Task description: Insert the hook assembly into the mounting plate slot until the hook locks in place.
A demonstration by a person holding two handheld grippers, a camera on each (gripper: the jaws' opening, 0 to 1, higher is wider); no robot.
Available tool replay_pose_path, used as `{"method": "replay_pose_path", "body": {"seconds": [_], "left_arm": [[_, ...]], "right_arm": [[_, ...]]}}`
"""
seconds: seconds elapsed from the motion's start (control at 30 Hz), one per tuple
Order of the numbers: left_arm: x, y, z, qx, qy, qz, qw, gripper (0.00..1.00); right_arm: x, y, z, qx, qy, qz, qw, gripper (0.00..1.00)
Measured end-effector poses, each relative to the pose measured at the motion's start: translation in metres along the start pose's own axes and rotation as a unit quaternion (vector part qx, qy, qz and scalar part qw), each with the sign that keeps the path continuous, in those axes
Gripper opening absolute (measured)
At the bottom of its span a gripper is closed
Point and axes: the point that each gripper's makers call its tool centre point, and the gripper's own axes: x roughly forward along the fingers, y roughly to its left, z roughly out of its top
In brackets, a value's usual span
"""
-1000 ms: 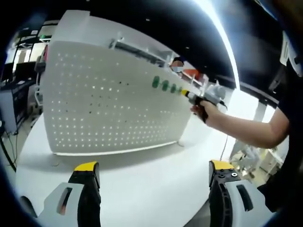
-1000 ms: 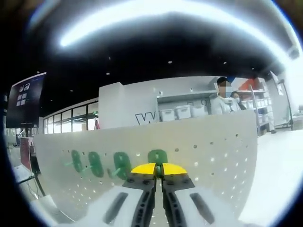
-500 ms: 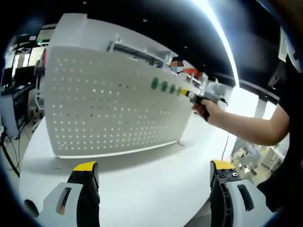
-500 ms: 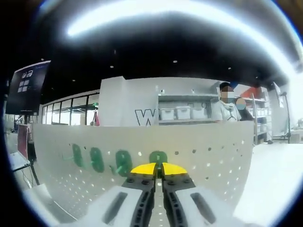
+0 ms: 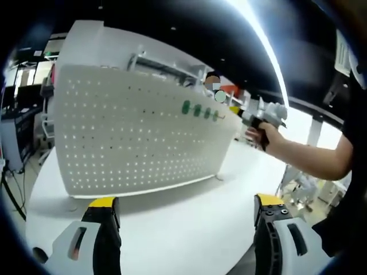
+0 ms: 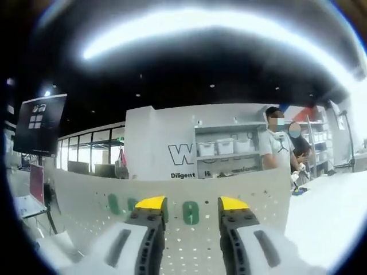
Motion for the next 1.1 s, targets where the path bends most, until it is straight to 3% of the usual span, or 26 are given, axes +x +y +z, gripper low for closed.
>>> {"method": "replay_pose_path", "body": {"seconds": [0.1, 0.37, 0.47, 0.7, 1.1], "left_arm": [[-0.001, 0.0, 0.0, 0.0, 0.0, -0.001, 1.0, 0.98], [-0.006, -0.004, -0.006, -0.002, 0.002, -0.001, 1.0, 0.98], [-0.007, -0.005, -0.009, -0.003, 0.004, 0.0, 1.0, 0.99], [-0.011, -0.009, -0.014, -0.005, 0.006, 0.003, 1.0, 0.99], [-0.013, -0.014, -0.023, -0.006, 0.011, 0.004, 0.9999, 0.99]], "right_arm": [[-0.013, 0.003, -0.033, -0.016, 0.067, 0.013, 0.9976, 0.45], [-0.057, 0.008, -0.061, -0.011, 0.105, 0.016, 0.9943, 0.64], [-0.074, 0.01, -0.079, -0.007, 0.132, 0.018, 0.991, 0.65], [-0.104, 0.023, -0.1, 0.002, 0.166, 0.029, 0.9857, 0.71], [-0.137, 0.051, -0.12, 0.011, 0.201, 0.051, 0.9781, 0.77]]}}
